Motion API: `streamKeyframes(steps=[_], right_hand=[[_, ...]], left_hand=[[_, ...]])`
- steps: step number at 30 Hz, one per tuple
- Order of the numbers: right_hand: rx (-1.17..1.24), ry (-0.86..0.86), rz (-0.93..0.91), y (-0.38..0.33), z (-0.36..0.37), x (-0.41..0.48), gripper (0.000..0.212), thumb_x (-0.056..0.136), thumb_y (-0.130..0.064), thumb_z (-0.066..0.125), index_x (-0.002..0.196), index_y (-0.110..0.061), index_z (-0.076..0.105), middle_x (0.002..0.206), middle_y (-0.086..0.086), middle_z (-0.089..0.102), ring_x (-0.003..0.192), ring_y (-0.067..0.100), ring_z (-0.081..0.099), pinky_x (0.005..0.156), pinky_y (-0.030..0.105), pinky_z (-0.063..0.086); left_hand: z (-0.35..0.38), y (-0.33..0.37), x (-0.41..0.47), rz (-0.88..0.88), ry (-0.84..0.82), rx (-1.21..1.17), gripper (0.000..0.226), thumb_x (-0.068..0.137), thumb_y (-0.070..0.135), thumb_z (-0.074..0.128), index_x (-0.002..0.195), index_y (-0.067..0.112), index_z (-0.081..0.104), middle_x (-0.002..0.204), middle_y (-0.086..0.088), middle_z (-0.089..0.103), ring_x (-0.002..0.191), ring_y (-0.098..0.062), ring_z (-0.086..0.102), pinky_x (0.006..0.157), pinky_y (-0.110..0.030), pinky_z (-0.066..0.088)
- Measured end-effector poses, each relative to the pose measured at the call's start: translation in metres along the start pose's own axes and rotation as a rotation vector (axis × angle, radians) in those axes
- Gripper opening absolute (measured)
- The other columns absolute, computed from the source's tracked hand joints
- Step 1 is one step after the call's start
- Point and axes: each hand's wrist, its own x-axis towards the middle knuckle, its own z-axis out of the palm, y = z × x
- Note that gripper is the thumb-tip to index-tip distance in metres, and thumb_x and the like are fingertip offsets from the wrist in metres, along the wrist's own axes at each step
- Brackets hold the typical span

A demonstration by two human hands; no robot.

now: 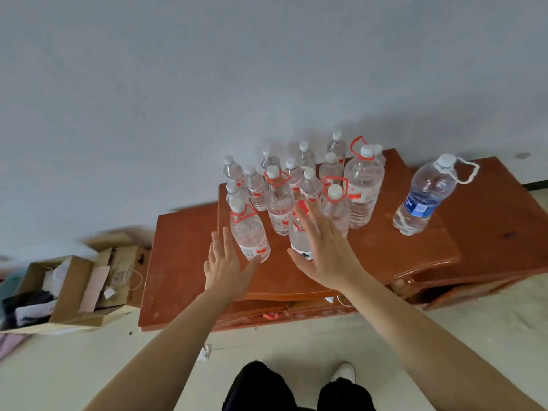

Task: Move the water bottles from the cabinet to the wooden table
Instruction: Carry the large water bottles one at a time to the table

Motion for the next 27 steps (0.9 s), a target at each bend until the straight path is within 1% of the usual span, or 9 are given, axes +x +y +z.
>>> streamKeyframes(steps=[3,6,11,13,15,16,19,23,27], right_hand=[[0.078,-0.018,-0.095,-0.018,0.026,0.026,0.084,0.098,-0.049,0.057,0.162,-0.02,0.011,0.169,0.013,0.011,0.149,0.03,0.033,0.113,0.04,0.037],[0.118,-0.077,-0.113,-0.037,0.04,0.057,0.086,0.097,-0.047,0.059,0.162,-0.024,0.008,0.169,0.014,0.007,0.151,0.031,0.028,0.109,0.046,0.048],[0.196,-0.064,0.138,-0.067,0.074,0.119,0.101,0.088,-0.057,0.067,0.161,-0.033,0.001,0.17,0.006,0.005,0.155,0.027,0.015,0.118,0.045,0.028],[0.311,-0.09,0.282,-0.071,0.092,0.137,0.102,0.083,-0.06,0.073,0.16,-0.038,0.009,0.165,-0.018,0.02,0.151,0.006,0.022,0.12,0.025,0.018],[0.454,-0.068,0.38,-0.072,0.114,0.147,0.072,0.082,-0.054,0.078,0.142,-0.048,0.039,0.132,-0.05,0.044,0.127,-0.023,0.038,0.101,-0.003,0.024],[0.457,-0.037,0.429,-0.071,0.126,0.148,0.053,0.083,-0.05,0.079,0.126,-0.051,0.049,0.115,-0.051,0.053,0.116,-0.025,0.047,0.091,-0.007,0.029],[0.416,0.06,0.527,-0.07,0.14,0.146,0.033,0.084,-0.049,0.076,0.104,-0.053,0.051,0.1,-0.033,0.064,0.103,-0.009,0.061,0.083,0.002,0.043],[0.412,0.139,0.6,-0.071,0.142,0.132,0.035,0.084,-0.057,0.071,0.112,-0.047,0.054,0.103,-0.031,0.066,0.104,-0.002,0.065,0.086,0.013,0.051],[0.438,0.301,0.673,-0.073,0.135,0.107,0.032,0.087,-0.039,0.079,0.112,-0.032,0.06,0.103,-0.019,0.07,0.101,0.012,0.069,0.083,0.03,0.058]], left_hand=[[0.0,-0.027,0.028,-0.069,-0.061,-0.005,0.108,0.084,0.082,0.041,0.154,0.031,-0.023,0.166,-0.009,-0.019,0.154,-0.035,0.0,0.119,-0.06,0.015],[0.002,-0.053,0.052,-0.121,-0.127,-0.011,0.107,0.086,0.078,0.045,0.154,0.031,-0.023,0.166,-0.01,-0.017,0.153,-0.038,0.003,0.118,-0.061,0.016],[0.001,-0.099,0.101,-0.052,-0.258,0.057,0.113,0.086,0.067,0.058,0.151,0.033,-0.028,0.165,-0.009,-0.02,0.153,-0.037,0.004,0.119,-0.059,0.018],[0.002,-0.114,0.118,0.007,-0.297,0.067,0.114,0.086,0.064,0.061,0.151,0.034,-0.028,0.165,-0.007,-0.021,0.154,-0.035,0.003,0.119,-0.058,0.017],[0.004,-0.128,0.136,0.064,-0.327,0.056,0.115,0.085,0.062,0.063,0.151,0.036,-0.028,0.166,-0.006,-0.02,0.154,-0.035,0.004,0.119,-0.057,0.017],[0.005,-0.136,0.144,0.095,-0.341,0.061,0.115,0.085,0.061,0.064,0.151,0.037,-0.027,0.166,-0.005,-0.019,0.154,-0.035,0.005,0.119,-0.057,0.018],[0.008,-0.15,0.162,0.196,-0.387,0.119,0.116,0.084,0.061,0.065,0.151,0.037,-0.027,0.166,-0.006,-0.018,0.153,-0.034,0.008,0.121,-0.056,0.021],[0.022,-0.154,0.178,0.311,-0.495,0.128,0.116,0.083,0.061,0.067,0.153,0.036,-0.022,0.167,-0.003,-0.014,0.153,-0.035,0.012,0.12,-0.057,0.021],[0.034,-0.133,0.187,0.44,-0.597,0.078,0.127,0.072,0.067,0.076,0.152,0.042,-0.02,0.168,0.004,-0.011,0.154,-0.032,0.006,0.12,-0.06,0.02]])
